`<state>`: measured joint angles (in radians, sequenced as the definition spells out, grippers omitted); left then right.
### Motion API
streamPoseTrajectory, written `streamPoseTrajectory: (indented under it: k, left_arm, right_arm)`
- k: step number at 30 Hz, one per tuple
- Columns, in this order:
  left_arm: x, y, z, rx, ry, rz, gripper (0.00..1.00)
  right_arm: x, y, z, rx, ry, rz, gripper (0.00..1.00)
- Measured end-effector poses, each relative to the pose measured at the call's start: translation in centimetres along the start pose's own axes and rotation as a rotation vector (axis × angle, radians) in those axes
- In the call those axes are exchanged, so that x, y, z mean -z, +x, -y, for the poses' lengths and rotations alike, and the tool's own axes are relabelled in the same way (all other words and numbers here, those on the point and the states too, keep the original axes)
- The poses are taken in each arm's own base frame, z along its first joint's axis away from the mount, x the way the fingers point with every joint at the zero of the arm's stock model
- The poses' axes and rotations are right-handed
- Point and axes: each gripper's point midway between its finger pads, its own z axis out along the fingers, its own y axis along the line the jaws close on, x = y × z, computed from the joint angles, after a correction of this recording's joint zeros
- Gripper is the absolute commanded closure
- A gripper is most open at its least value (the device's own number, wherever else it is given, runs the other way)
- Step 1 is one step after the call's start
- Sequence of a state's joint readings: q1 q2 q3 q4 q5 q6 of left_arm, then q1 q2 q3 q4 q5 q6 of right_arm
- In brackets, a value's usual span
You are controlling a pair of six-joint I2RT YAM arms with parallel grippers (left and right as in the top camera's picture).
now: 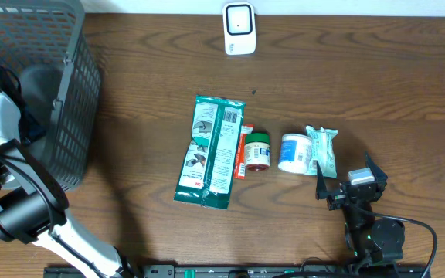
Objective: Scan the item barcode
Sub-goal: 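Grasp the orange Kleenex tissue pack in the basket with the left gripper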
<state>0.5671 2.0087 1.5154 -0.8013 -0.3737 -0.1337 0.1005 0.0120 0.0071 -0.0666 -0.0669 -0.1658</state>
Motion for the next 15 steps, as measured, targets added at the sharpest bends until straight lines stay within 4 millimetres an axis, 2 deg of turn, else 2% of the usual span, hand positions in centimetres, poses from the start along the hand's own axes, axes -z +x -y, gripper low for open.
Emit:
streamPoseTrajectory:
  k: [7,15]
  left_arm:
    - [-2.2,0.6,-0.3,0.017,-0.009,0.017,0.29]
    - [-2.4,0.3,-0.3,0.010,-0.014,0.036,0.29]
  right_arm:
    - [0.0,0.0,0.0,0.000,0.000,0.000,0.01]
    - [0.0,0.0,0.0,0.000,0.000,0.000,0.01]
